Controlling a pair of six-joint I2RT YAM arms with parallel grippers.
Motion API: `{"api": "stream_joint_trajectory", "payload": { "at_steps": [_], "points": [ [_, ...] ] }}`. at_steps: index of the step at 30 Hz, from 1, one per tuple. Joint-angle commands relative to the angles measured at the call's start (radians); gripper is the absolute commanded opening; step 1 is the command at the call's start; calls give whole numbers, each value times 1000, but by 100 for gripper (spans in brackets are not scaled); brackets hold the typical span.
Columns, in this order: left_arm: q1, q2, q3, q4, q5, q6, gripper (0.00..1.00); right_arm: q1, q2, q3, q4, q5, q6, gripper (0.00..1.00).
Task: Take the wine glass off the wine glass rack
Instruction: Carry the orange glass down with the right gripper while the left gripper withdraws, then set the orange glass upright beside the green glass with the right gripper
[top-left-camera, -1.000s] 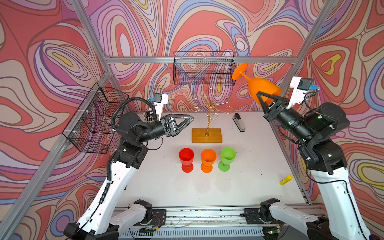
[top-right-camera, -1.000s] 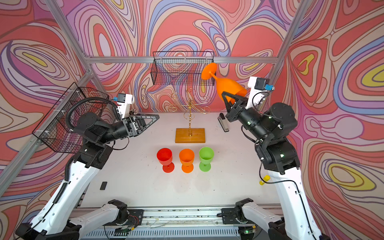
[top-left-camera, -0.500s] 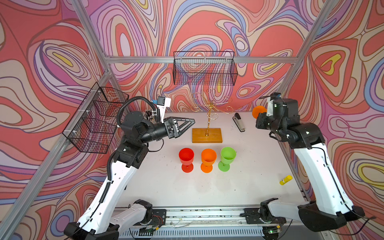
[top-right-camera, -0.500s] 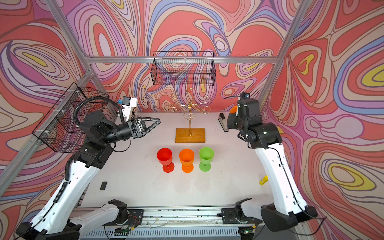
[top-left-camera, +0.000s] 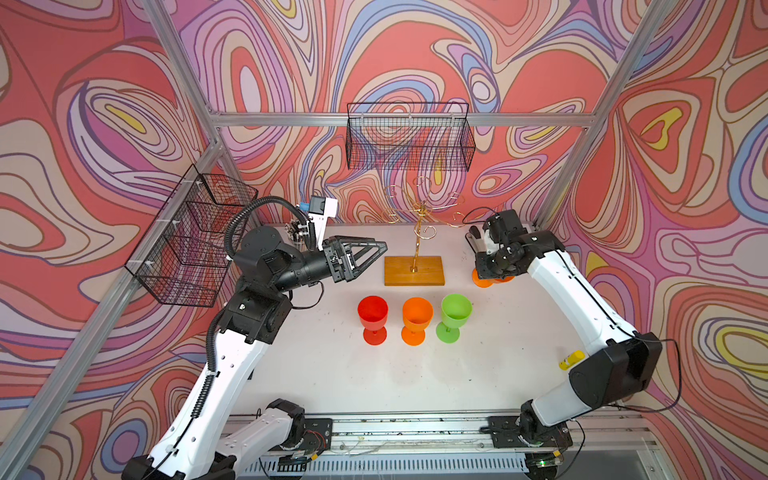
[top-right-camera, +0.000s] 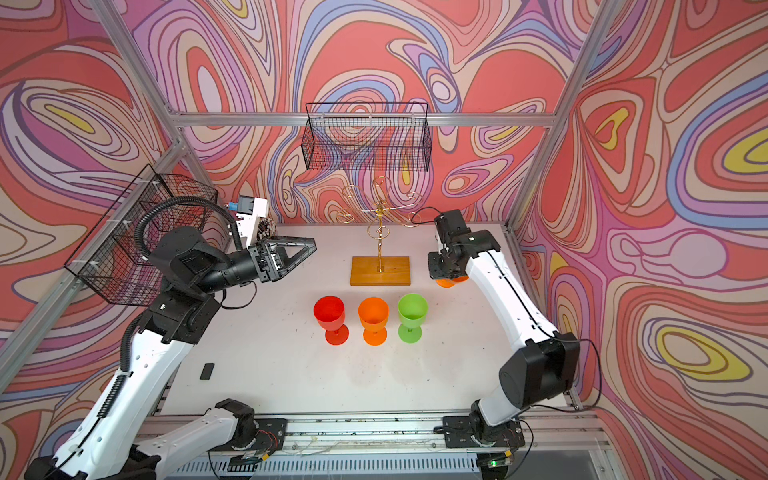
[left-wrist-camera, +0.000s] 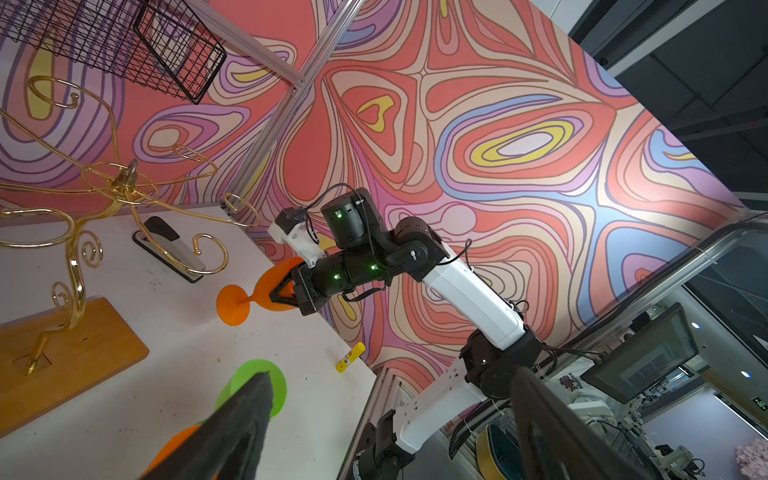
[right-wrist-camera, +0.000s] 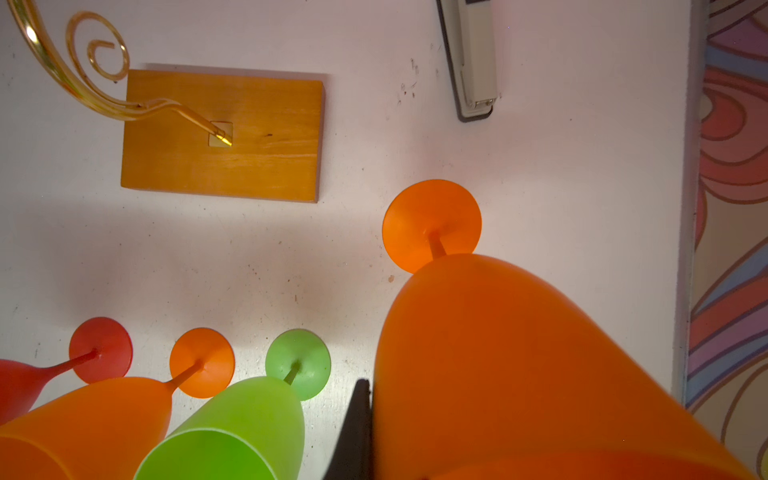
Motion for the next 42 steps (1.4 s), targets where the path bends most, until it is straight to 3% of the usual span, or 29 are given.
{"api": "stream_joint_trajectory", "payload": {
  "at_steps": [1,15,26,33,38,42],
  "points": [
    [4,-10,6,-1,11,7,89,-3,56,9,-18,-40,-19,0],
    [4,3,6,12,14,-2,89,0,156,-18,20,-149,-21,0],
    [5,12,5,17,15,-2,88,8,203,-17,7,-136,-28,0],
    [4,16,6,18,20,0,87,7,192,0,28,-166,-15,36],
    [5,11,6,8,22,8,87,7,186,7,38,-170,-9,44],
    [5,6,6,-8,19,20,87,7,140,11,58,-171,3,45]
  ]
}}
